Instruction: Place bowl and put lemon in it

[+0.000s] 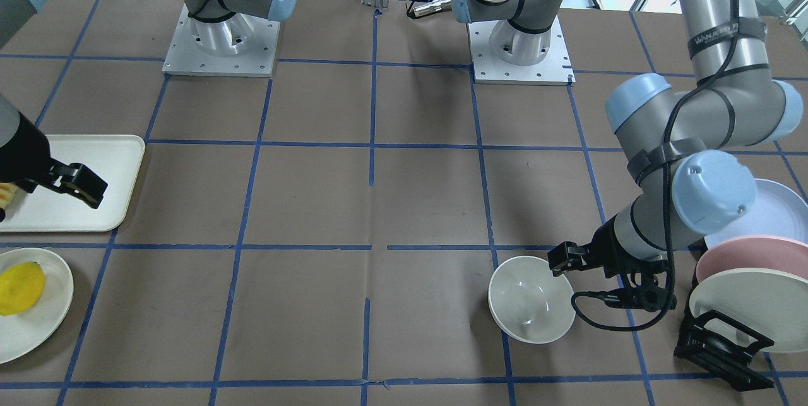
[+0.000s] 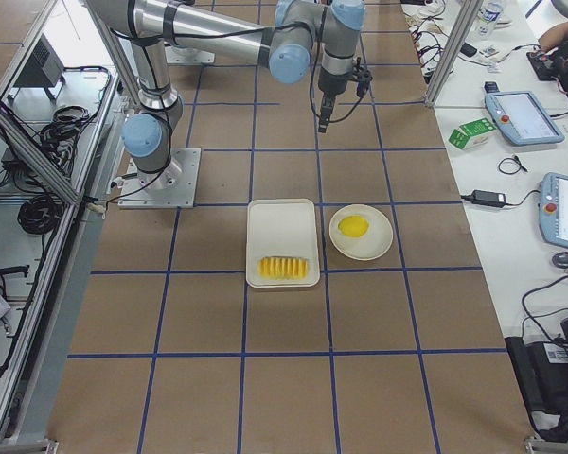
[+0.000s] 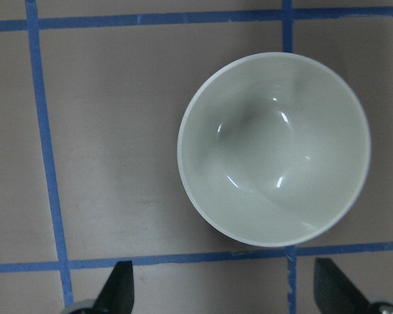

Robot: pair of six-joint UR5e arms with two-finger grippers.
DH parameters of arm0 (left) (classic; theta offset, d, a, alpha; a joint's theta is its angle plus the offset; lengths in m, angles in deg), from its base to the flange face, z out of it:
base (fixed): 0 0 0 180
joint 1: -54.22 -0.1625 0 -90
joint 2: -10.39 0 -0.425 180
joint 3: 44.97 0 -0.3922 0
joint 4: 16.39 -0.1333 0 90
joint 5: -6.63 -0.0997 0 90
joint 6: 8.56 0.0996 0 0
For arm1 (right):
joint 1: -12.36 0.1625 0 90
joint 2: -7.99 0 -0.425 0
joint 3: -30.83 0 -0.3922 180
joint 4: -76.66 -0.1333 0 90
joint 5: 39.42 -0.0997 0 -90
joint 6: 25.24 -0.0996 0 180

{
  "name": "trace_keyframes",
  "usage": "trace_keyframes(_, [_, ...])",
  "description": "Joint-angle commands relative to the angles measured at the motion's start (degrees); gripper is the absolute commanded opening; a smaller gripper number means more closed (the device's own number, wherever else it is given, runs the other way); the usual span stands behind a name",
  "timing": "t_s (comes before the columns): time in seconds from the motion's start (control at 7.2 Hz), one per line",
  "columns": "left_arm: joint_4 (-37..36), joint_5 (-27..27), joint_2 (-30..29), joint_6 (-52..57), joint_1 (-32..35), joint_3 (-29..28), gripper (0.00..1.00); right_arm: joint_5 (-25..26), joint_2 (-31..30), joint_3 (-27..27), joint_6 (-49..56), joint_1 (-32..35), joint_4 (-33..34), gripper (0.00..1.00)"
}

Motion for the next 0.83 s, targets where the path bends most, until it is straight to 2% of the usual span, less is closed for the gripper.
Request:
trace_keyframes(0.0, [-3.82,0.11,-5.95,0.16,-0.31,-0.07,0.86,-2.51,4.87,-0.33,8.16,-4.29,6.21,1.0])
trace_keyframes(0.14, [-4.79,1.59,-7.19,0.16,-0.31,-0.07,0.78,-2.88,6.11,-0.42,10.01,-6.74,7.19,1.0])
trace_keyframes(0.28, [-4.88,1.95,-7.29,-0.19,-0.31,-0.16,0.65,-2.89,8.64,-0.51,11.34,-8.07,11.11,1.0])
trace_keyframes(0.42, [-4.71,2.04,-7.12,-1.23,-0.31,-0.16,0.25,-2.89,11.11,-0.51,12.92,-9.04,15.33,1.0])
trace_keyframes(0.56, [-4.1,3.43,-6.6,-1.42,-0.31,-0.51,0.01,-3.85,12.61,-0.68,13.02,-11.14,16.59,1.0])
trace_keyframes(0.69, [-3.83,4.14,-6.42,-1.59,-0.22,-0.77,0.0,-7.07,13.93,-0.68,12.67,-11.68,17.3,1.0])
